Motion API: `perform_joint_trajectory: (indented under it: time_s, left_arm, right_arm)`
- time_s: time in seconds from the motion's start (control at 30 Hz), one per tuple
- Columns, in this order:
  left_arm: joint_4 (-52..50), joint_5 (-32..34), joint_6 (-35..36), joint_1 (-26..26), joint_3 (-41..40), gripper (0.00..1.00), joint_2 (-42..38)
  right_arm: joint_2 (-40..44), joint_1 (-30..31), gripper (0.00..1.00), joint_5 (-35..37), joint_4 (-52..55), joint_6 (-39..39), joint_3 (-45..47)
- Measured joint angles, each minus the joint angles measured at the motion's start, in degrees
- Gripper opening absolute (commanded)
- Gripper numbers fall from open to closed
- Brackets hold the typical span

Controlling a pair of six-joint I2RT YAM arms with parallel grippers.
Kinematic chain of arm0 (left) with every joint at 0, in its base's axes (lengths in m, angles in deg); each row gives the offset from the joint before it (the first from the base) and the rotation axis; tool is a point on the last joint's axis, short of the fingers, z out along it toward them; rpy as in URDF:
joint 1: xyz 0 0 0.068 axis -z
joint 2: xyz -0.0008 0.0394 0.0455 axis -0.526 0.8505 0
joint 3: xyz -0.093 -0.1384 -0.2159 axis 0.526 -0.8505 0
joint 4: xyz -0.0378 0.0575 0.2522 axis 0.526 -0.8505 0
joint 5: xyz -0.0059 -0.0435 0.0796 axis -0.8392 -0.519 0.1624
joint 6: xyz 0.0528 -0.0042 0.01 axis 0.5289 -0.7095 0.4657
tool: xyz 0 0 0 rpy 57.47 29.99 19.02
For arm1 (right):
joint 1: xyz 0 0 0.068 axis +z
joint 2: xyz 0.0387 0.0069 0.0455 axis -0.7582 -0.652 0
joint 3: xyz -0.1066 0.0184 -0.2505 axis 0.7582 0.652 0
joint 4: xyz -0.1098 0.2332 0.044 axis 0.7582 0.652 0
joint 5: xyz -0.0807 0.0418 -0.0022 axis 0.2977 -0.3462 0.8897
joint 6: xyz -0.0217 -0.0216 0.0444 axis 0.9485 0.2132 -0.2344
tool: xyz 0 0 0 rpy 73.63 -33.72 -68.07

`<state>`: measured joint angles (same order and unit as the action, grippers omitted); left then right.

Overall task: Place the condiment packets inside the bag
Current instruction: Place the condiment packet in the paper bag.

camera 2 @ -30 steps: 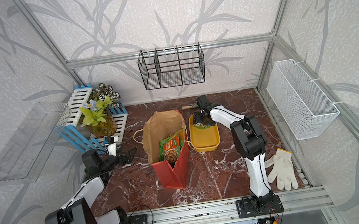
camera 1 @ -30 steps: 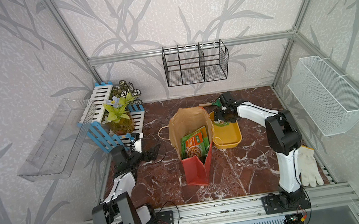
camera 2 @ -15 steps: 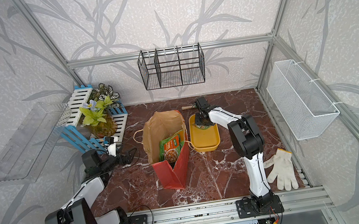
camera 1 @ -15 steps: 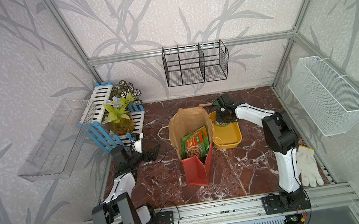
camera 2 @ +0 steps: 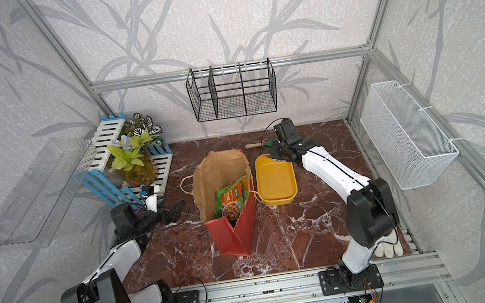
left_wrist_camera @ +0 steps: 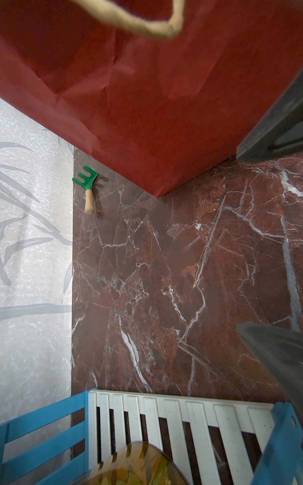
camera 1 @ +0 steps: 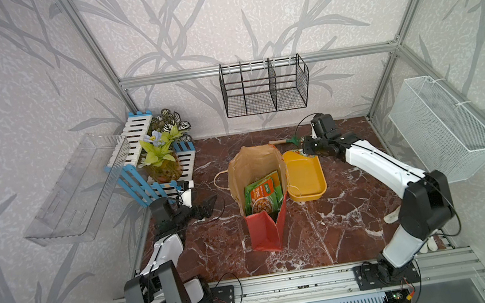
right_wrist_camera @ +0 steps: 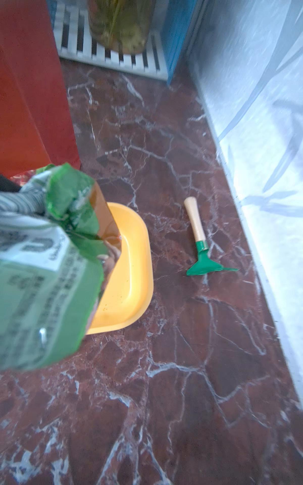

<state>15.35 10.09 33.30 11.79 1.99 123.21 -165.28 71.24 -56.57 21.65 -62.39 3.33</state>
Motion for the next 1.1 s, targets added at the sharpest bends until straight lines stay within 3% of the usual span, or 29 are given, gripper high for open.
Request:
perform_joint_trajectory:
  time_s: [0.17, 0.43, 0.8, 1.1]
  left_arm:
    - [-0.02, 0.00, -0.04, 0.00, 0.00, 1.00, -0.04]
    - [0.00, 0.26, -0.48, -0.07, 0.00, 1.00, -0.09]
    - [0.74, 3.28, -2.16, -0.87, 0.00, 1.00, 0.61]
    - [1.95, 6.05, -2.49, -0.92, 0.00, 1.00, 1.88]
  right_arm:
    - [9.66, 4.02, 0.31, 2.60, 0.94, 1.40, 0.04]
    - [15.91, 18.21, 0.32, 8.44, 3.61, 5.64, -5.40]
    - [7.39, 30.97, 0.38, 10.64, 7.52, 11.10, -18.10]
    - [2.01, 32.87, 0.61, 9.46, 13.44, 13.27, -21.79]
